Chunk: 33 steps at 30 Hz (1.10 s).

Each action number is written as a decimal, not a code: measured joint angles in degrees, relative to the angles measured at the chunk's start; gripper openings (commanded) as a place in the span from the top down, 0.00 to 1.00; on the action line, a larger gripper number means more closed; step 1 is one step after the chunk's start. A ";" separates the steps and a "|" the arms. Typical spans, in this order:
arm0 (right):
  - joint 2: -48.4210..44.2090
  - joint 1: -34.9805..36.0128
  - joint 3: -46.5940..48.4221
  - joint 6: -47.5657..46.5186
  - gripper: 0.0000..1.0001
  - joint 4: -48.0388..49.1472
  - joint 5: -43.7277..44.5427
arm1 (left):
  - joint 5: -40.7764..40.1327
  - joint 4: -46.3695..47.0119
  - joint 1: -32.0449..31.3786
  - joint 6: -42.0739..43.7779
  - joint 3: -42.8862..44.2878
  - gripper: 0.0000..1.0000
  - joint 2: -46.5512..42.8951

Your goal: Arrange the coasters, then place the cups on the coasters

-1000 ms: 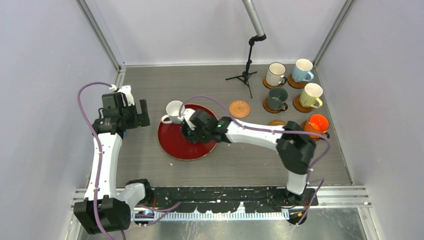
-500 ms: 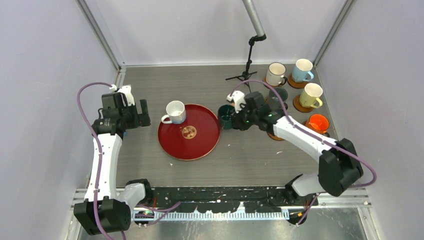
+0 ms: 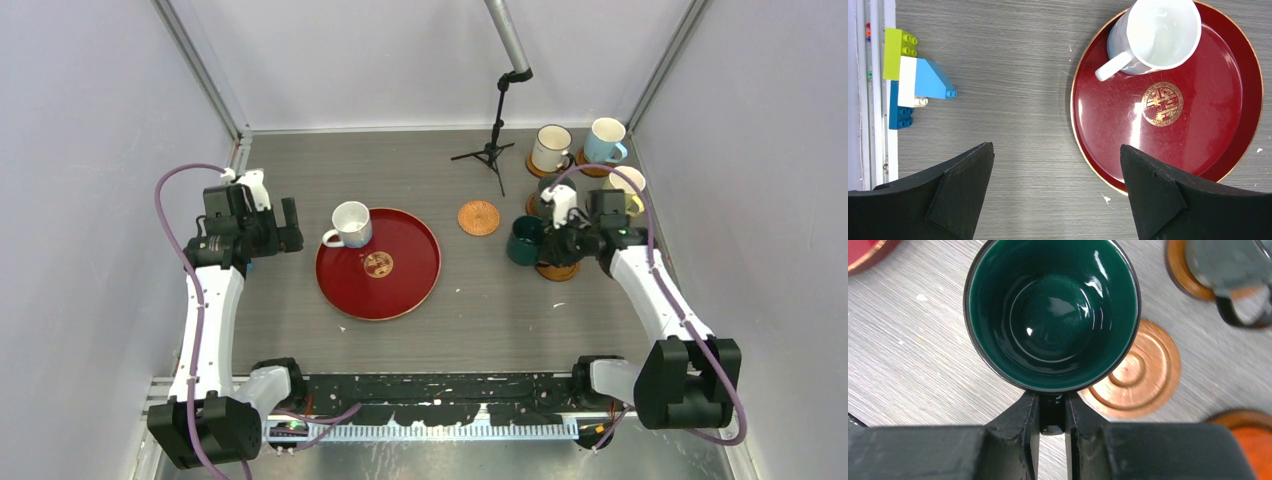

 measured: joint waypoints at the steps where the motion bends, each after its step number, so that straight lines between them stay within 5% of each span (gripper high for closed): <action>1: 0.00 -2.75 -0.13 -1.40 1.00 -0.87 -1.09 | 0.11 0.00 0.00 0.00 0.00 0.00 0.00; 11: 0.00 -20.28 -1.81 -12.74 1.00 -6.67 -6.93 | 0.59 0.26 0.00 0.11 0.00 0.00 0.00; 33: -2.62 -21.40 -10.34 -15.26 1.00 3.52 -4.37 | 0.61 1.01 0.00 1.75 0.00 0.00 0.24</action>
